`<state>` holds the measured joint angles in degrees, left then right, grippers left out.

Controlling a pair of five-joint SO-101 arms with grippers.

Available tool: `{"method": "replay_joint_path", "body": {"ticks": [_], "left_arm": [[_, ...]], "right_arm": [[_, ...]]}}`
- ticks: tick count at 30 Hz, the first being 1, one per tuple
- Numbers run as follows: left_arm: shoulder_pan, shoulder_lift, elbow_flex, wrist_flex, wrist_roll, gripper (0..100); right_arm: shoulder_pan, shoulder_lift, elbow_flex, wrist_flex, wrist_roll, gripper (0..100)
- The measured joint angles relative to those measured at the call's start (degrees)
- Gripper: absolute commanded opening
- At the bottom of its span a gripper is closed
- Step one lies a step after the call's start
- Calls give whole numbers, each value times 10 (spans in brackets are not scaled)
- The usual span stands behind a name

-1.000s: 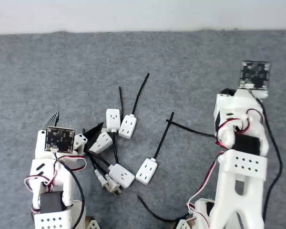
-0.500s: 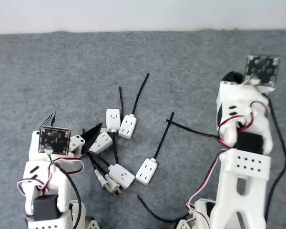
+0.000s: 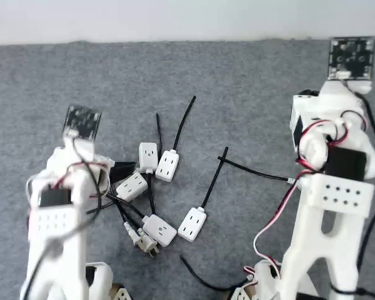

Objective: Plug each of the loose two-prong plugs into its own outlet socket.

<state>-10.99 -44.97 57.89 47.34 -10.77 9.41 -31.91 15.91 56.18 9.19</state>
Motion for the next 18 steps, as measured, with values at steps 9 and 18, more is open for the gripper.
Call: {"method": "replay_joint_path", "body": {"ticks": [9, 18], "left_arm": [[0, 239, -74, -32, -2, 445], [0, 211, -26, -89, -2, 445]], "right_arm": [[0, 97, -54, 0, 15, 9], [-2, 148, -121, 43, 52, 43]]}}
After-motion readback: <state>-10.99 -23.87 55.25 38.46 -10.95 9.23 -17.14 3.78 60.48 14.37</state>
